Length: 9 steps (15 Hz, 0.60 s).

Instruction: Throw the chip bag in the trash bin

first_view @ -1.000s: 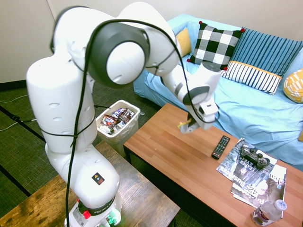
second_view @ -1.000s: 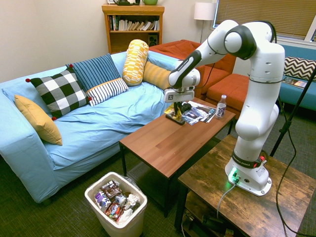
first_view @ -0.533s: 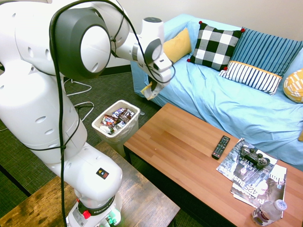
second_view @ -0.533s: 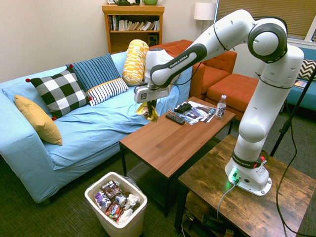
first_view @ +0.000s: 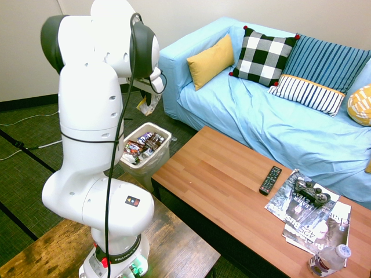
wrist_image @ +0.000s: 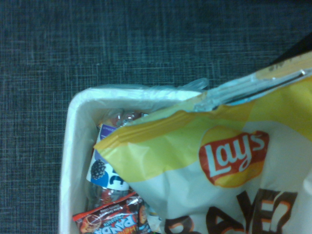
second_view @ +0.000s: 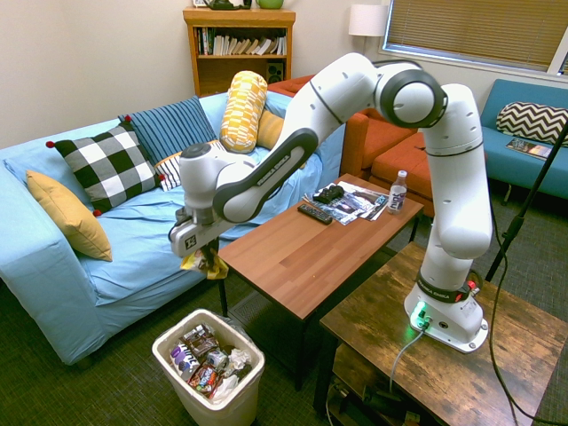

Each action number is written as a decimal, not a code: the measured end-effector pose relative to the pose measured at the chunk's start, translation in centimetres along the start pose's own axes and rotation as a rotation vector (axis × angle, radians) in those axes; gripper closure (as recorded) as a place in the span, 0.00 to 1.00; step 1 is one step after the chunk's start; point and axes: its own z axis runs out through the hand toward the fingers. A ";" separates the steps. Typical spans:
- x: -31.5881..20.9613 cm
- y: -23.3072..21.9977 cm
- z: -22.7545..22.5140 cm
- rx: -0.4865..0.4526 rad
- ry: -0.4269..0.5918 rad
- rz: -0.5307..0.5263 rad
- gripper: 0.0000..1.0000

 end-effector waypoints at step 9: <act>-2.1 -1.5 11.7 -0.113 -0.109 -0.012 0.00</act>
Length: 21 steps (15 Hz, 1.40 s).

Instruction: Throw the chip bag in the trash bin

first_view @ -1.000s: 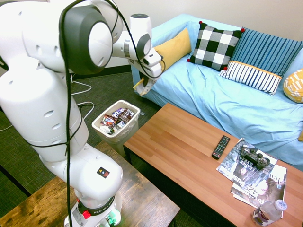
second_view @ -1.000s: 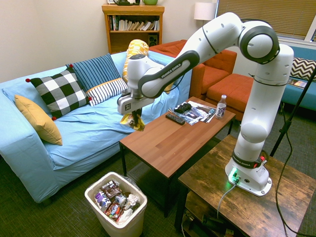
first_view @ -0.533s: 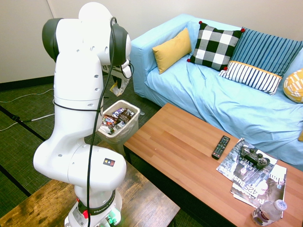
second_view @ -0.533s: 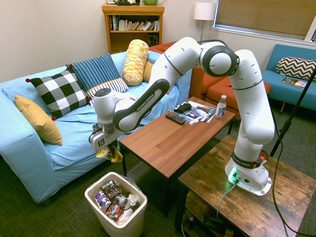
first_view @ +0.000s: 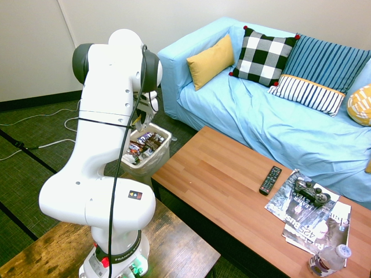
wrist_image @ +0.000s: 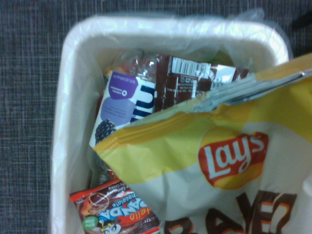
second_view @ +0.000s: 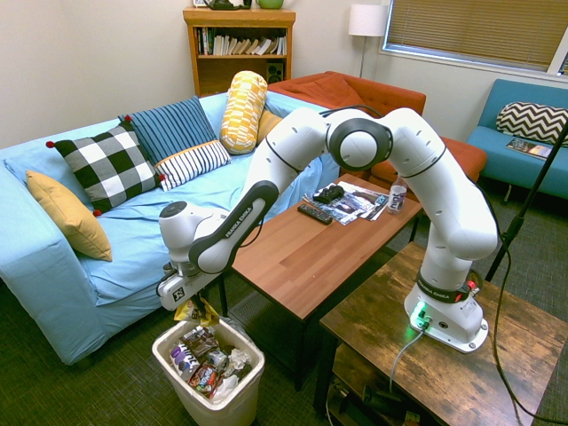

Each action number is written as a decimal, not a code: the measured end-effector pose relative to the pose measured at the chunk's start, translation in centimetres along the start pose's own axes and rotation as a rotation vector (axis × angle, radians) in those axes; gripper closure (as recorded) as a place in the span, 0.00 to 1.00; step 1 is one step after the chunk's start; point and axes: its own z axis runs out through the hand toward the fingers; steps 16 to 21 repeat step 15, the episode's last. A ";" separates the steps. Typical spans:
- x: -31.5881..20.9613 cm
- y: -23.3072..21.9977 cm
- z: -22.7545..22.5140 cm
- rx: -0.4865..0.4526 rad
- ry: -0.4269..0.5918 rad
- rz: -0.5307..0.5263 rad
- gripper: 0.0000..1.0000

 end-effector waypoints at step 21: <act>-0.3 0.0 1.9 -0.027 0.006 0.006 0.00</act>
